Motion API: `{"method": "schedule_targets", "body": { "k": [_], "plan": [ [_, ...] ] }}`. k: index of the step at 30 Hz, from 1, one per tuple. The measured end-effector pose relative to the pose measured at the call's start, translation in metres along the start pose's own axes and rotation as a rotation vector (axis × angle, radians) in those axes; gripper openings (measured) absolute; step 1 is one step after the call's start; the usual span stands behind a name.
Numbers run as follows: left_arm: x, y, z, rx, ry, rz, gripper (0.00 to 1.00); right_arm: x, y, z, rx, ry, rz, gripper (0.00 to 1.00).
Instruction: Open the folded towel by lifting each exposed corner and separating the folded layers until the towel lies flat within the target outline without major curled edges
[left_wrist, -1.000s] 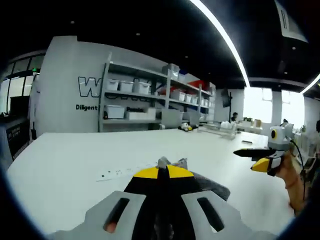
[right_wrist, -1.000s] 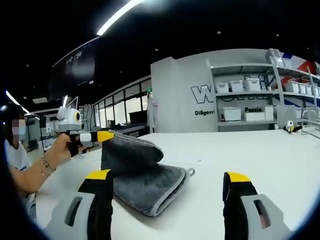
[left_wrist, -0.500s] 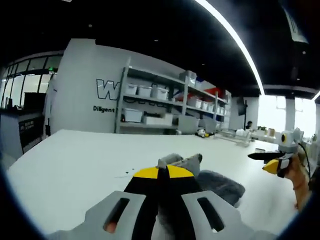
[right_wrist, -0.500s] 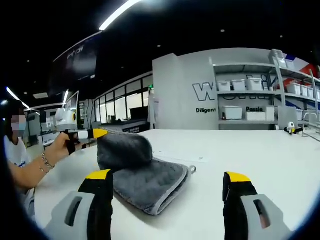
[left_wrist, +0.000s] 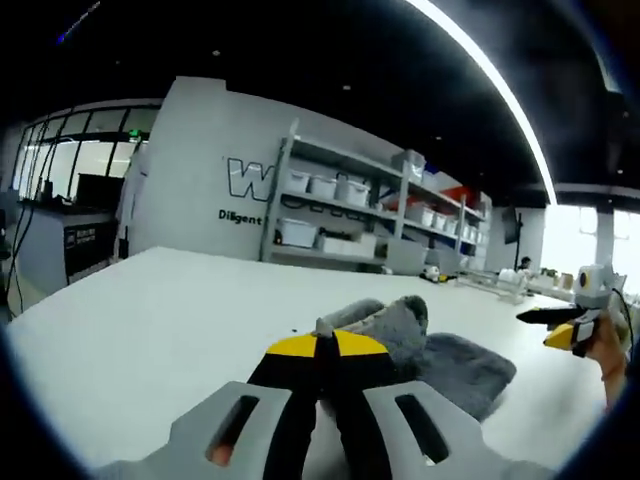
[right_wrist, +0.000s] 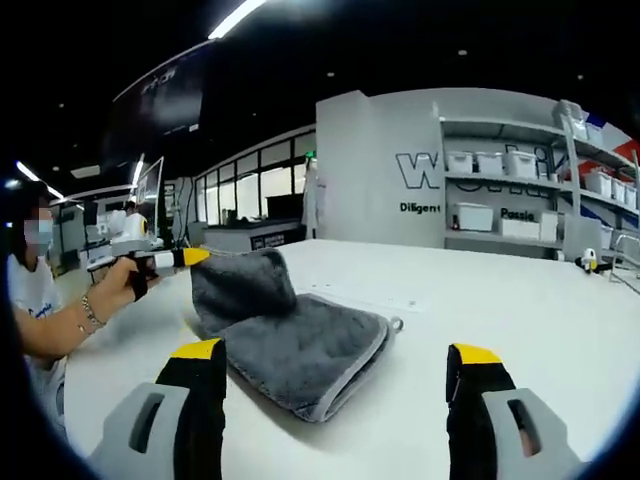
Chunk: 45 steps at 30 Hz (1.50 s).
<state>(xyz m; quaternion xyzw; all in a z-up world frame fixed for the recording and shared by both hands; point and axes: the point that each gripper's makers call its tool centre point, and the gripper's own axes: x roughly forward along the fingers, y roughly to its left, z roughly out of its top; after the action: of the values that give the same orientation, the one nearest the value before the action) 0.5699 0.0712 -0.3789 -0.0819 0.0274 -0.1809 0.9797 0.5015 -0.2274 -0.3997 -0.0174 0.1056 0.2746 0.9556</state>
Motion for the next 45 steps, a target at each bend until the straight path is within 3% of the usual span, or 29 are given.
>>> {"method": "schedule_targets", "body": {
  "k": [1,4,14,21,24,32,35,45],
  "plan": [
    [-0.005,0.010,-0.002,0.050,-0.021,0.062,0.03,0.001,0.003,-0.001,-0.011,0.008,0.003,0.93],
    [-0.012,0.011,-0.011,0.095,-0.010,0.085,0.03,0.004,0.008,-0.004,-0.032,0.025,0.013,0.93],
    [-0.025,0.028,-0.029,0.090,0.012,0.178,0.03,0.014,0.014,-0.018,-0.093,0.106,0.018,0.96],
    [-0.029,0.036,-0.047,0.116,0.089,0.221,0.04,0.014,0.016,-0.020,-0.094,0.115,0.029,0.96],
    [-0.035,0.043,-0.056,0.178,0.151,0.263,0.04,0.014,0.016,-0.021,-0.097,0.121,0.030,0.97],
    [-0.039,0.050,-0.070,0.193,0.221,0.283,0.05,0.015,0.019,-0.023,-0.108,0.133,0.041,0.97],
    [-0.043,0.057,-0.079,0.260,0.288,0.308,0.05,0.016,0.022,-0.025,-0.116,0.143,0.053,0.97],
    [-0.048,0.063,-0.088,0.242,0.321,0.320,0.09,0.016,0.023,-0.026,-0.118,0.146,0.054,0.97]
  ]
}}
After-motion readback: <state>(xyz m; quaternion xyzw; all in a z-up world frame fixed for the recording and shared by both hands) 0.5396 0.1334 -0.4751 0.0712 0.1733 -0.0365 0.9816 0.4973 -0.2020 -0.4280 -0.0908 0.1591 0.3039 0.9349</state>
